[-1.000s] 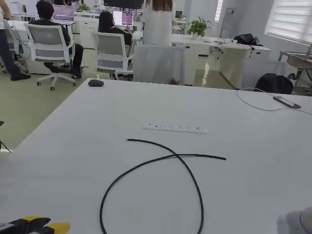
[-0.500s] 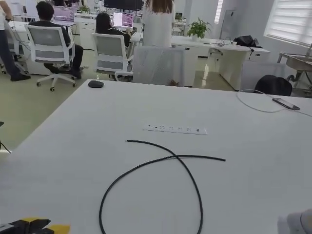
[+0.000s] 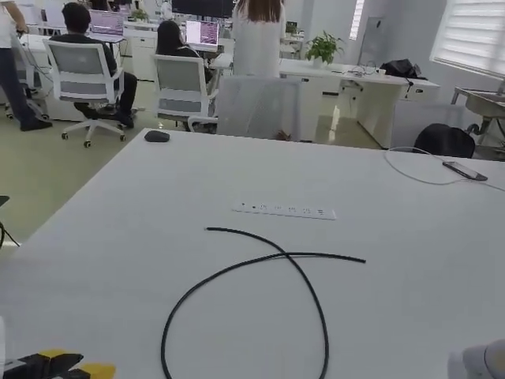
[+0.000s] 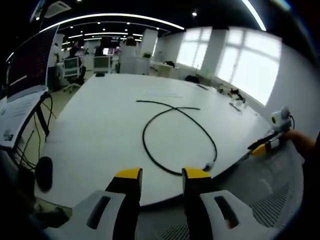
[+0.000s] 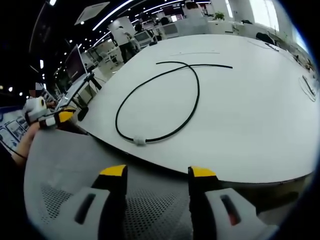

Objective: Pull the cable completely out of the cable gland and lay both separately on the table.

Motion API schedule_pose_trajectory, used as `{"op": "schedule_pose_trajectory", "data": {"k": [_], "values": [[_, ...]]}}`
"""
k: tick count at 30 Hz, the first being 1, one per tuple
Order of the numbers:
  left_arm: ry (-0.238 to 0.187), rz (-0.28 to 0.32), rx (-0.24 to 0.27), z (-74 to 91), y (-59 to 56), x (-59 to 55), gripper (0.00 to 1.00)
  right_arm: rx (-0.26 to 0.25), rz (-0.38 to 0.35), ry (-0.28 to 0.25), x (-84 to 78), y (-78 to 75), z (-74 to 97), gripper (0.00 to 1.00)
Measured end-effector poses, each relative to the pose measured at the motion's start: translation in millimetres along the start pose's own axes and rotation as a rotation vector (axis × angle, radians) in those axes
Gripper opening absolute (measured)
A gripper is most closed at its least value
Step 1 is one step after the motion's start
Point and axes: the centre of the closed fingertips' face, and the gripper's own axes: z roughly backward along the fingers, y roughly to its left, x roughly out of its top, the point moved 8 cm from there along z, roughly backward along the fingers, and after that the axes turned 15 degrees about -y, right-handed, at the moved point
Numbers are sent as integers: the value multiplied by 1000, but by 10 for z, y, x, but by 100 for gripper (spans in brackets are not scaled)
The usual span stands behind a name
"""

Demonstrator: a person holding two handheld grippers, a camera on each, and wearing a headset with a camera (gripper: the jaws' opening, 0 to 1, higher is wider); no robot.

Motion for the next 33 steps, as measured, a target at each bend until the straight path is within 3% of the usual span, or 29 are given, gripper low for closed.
{"op": "schedule_pose_trajectory", "data": {"k": [4,7,8,10,12,14,16,18,24,30,33], "values": [[35,-61,-67,-45,-46,15,34,2,12,11,10,-3,-9,52],[145,-170,-106,-59,-86,7,33,6,15,13,4,-1,-6,51],[173,-241,-131,-98,-117,53,33,7,14,12,5,-1,-6,51],[170,-296,-157,-188,-190,172,30,10,23,15,9,6,-8,51],[164,-292,-195,-280,-269,292,28,-3,44,-3,28,4,-1,50],[138,-294,-214,-404,-326,386,31,-6,50,-2,27,2,4,50],[132,-278,-249,-520,-406,416,34,-4,51,-4,28,-4,1,50],[164,-325,-282,-658,-527,412,35,-2,53,-3,31,-4,0,50],[229,-348,-401,-1028,-883,277,36,7,70,4,34,-2,-9,50],[367,-401,-548,-1375,-1232,-51,38,8,72,-1,41,-12,-14,50],[459,-471,-604,-1509,-1303,-255,39,7,66,-3,38,-16,-12,50]]}}
